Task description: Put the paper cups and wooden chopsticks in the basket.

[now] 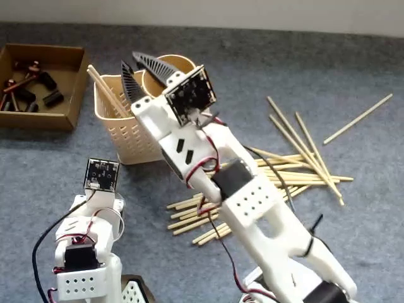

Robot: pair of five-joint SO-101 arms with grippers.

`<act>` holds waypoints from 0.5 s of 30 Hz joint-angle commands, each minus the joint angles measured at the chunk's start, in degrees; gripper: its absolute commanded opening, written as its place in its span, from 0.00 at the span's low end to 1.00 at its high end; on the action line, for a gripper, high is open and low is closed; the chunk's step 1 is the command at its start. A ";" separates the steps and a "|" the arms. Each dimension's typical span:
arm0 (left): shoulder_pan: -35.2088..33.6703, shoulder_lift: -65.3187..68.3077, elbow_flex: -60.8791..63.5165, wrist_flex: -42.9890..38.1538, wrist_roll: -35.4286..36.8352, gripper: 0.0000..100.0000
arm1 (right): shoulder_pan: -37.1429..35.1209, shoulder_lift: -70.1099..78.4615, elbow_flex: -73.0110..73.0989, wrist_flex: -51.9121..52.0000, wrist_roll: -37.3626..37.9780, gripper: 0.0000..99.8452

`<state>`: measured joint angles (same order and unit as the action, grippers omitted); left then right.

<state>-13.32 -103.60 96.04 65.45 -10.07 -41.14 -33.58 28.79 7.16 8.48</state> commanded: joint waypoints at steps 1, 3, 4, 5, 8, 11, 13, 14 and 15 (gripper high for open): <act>0.92 -0.48 1.10 -1.41 -0.53 0.11 | 1.36 -9.80 0.84 13.23 0.79 0.01; 0.92 -0.48 1.10 -1.41 -0.53 0.11 | 2.24 -14.73 2.51 18.15 0.79 0.01; 0.92 -0.48 1.10 -1.41 -0.53 0.11 | 2.42 -16.92 3.65 20.18 0.79 0.01; 0.92 -0.48 1.10 -1.41 -0.53 0.11 | 3.03 -19.12 4.88 22.02 0.79 0.01; 0.92 -0.48 1.10 -1.41 -0.53 0.11 | 5.41 -25.63 8.75 26.95 0.79 0.01; 0.92 -0.48 1.10 -1.32 -0.53 0.11 | 8.40 -31.60 12.44 32.13 0.79 0.01; 0.84 -0.48 1.10 -1.32 -0.53 0.11 | 10.86 -35.56 15.08 35.30 0.79 0.01; 0.84 -0.48 1.10 -1.32 -0.53 0.11 | 12.18 -37.58 16.66 36.62 0.79 0.01; 0.84 -0.48 1.10 -1.32 -0.53 0.11 | 13.58 -39.78 18.51 37.67 0.79 0.01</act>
<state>-13.32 -103.60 96.04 65.45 -10.07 -31.65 -68.04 44.70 41.80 8.48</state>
